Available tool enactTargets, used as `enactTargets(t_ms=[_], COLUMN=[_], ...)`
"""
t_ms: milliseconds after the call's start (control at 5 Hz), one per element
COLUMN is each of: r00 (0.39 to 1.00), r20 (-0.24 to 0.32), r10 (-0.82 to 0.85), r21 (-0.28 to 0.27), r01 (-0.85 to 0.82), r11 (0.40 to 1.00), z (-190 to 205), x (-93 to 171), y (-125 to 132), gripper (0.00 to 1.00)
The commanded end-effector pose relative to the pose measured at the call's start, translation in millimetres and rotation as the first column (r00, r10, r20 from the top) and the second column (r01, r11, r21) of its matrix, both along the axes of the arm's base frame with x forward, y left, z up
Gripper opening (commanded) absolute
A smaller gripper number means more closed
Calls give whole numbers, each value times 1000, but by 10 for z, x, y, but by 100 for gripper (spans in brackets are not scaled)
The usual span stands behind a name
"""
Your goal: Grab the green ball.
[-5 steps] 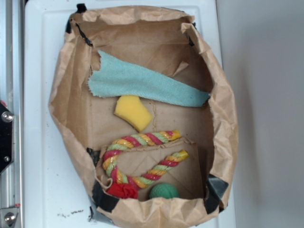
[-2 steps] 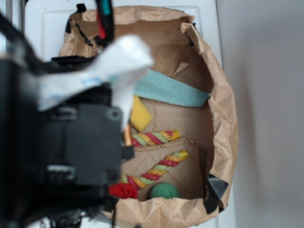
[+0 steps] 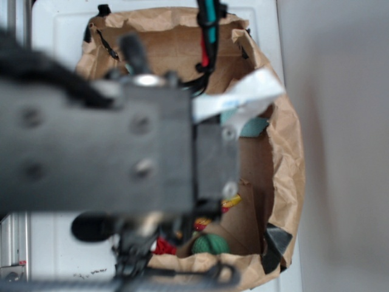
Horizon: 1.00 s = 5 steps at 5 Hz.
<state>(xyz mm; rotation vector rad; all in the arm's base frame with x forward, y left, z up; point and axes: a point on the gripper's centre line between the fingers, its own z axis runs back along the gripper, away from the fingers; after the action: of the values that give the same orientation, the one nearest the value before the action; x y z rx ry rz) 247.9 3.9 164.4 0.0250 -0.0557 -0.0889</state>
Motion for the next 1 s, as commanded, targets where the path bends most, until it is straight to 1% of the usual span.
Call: enactTargets(t_ms=[0,600,800], r00=[992,992,935], r20=[73,73,52], r10=[-105,-105,-351], r21=[-84,-84,-32], r01=[111,111,353], r11=[990,990,935], z=[-100,-100,-250], x=[324,324,425], y=[13,13,-63], gripper=[100,100,100])
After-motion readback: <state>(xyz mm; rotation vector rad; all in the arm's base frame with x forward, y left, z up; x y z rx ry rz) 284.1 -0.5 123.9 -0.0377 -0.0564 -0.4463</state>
